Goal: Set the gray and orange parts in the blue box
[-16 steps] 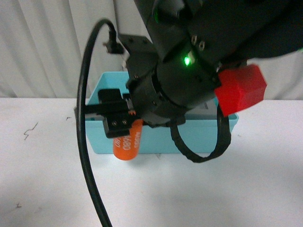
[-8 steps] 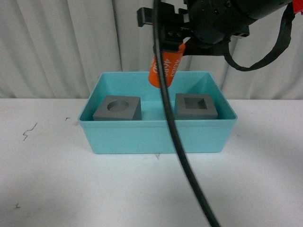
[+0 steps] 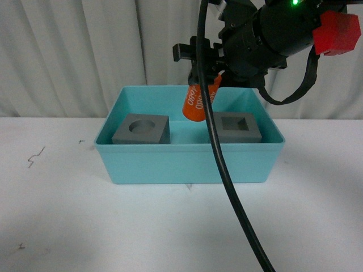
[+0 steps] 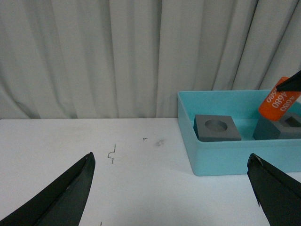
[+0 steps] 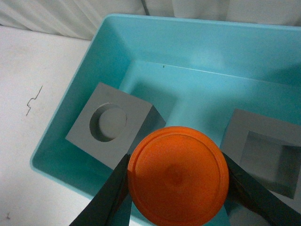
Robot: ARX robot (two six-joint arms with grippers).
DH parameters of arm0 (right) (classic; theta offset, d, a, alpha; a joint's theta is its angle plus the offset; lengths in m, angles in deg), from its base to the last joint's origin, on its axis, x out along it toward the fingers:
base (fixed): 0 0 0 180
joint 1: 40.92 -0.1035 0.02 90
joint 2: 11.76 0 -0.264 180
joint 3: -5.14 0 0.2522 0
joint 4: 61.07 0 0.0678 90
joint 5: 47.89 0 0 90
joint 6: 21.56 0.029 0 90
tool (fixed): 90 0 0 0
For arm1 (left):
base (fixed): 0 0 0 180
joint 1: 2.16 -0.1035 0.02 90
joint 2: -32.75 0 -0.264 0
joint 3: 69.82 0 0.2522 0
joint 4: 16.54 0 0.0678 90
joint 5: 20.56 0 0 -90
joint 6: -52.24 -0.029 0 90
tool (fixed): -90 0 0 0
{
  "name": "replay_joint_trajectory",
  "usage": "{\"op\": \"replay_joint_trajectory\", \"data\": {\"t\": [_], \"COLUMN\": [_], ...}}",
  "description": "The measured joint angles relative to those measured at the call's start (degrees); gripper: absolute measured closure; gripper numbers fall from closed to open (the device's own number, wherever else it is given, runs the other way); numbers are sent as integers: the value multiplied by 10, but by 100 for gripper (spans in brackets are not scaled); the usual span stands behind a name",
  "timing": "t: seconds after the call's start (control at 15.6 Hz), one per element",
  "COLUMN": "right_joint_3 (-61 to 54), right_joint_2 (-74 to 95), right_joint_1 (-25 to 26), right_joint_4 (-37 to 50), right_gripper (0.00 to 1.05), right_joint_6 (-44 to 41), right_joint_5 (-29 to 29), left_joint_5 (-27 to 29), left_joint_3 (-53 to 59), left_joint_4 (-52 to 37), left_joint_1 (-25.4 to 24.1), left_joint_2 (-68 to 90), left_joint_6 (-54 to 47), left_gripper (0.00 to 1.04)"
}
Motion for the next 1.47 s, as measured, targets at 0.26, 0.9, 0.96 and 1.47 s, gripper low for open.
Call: {"op": "replay_joint_trajectory", "data": {"t": [0.26, 0.9, 0.96, 1.47], "right_joint_3": [23, 161, 167, 157], "right_joint_2": [45, 162, 164, 151], "right_joint_1": [3, 3, 2, 12], "right_joint_4": [-4, -74, -75, -64], "right_gripper": [58, 58, 58, 6], "right_joint_6": [0, -6, -7, -13], "right_joint_5": [-4, 2, 2, -9], "left_joint_5": [0, 0, 0, 0], "left_joint_3": [0, 0, 0, 0], "left_joint_4": [0, 0, 0, 0], "left_joint_1": [0, 0, 0, 0], "left_joint_2": [0, 0, 0, 0], "left_joint_6": [0, 0, 0, 0], "left_gripper": [7, 7, 7, 7]}}
